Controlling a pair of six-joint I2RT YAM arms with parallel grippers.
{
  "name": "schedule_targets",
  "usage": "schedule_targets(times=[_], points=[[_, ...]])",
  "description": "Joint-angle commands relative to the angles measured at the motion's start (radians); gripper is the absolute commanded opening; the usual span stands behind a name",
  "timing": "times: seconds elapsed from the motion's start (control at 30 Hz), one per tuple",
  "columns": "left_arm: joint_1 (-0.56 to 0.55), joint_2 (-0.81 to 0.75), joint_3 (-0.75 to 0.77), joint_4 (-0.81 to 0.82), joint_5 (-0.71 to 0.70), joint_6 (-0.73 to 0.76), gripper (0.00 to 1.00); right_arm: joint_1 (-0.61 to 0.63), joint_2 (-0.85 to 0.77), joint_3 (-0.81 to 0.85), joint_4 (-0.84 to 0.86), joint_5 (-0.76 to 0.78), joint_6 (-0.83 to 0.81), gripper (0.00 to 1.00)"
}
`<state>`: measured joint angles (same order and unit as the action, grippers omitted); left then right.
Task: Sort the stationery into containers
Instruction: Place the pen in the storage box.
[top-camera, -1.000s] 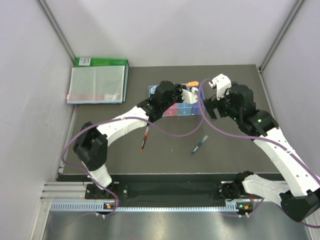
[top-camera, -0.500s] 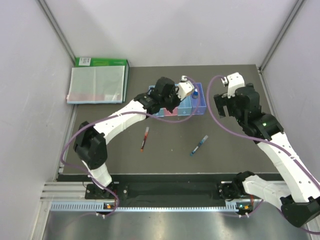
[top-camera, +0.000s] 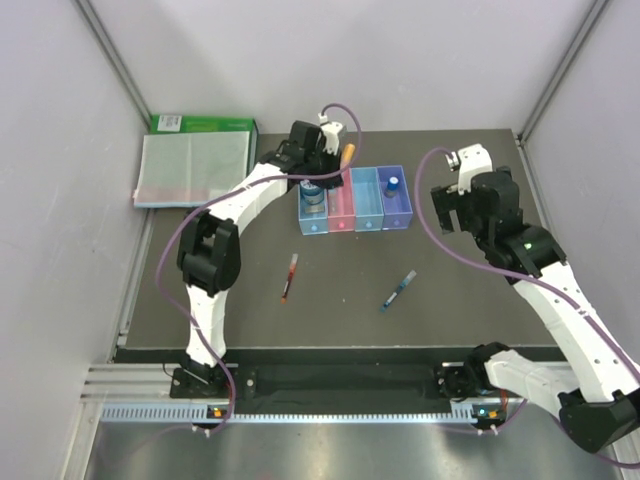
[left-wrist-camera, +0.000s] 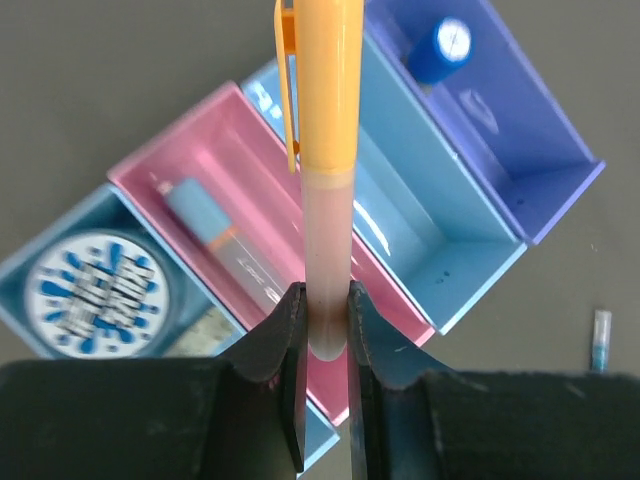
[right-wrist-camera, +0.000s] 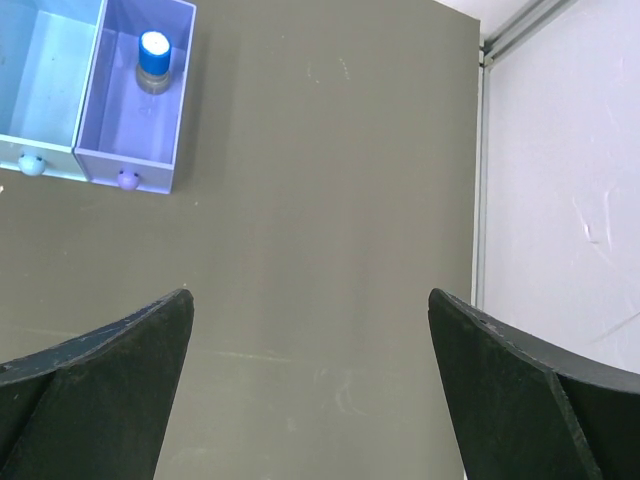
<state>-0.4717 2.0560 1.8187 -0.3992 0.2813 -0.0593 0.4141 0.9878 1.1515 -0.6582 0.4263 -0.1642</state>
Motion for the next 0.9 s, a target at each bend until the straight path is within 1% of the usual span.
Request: schedule_targets(times=[0.0,0.27,0.6,0.8,0.83,0.87], points=[[-0.010,0.033,0.033,-0.026,0.094,-0.126,0.00,-0.017,0.002,0.020,0.031,0.011,-0.005,0.99],[0.005,0.038,-0.021,-0.013,0.116,-0.185,0.00,-0.023,-0.001,0.022,0.029,-0.006,-0.005,1.00],[0.042,0.020,-0.153,0.008,0.139,-0.264,0.00,-0.032,-0.017,0.013,0.023,-0.024,0.000,0.99],[0.047,0.030,-0.136,0.013,0.145,-0.269,0.00,-0.040,-0.021,0.011,0.020,-0.040,0.011,1.00],[0.047,0.035,-0.130,0.013,0.142,-0.269,0.01,-0.041,-0.021,0.011,0.019,-0.041,0.011,1.00],[0.048,0.041,-0.124,0.013,0.139,-0.267,0.07,-0.043,-0.021,0.013,0.017,-0.043,0.011,1.00]])
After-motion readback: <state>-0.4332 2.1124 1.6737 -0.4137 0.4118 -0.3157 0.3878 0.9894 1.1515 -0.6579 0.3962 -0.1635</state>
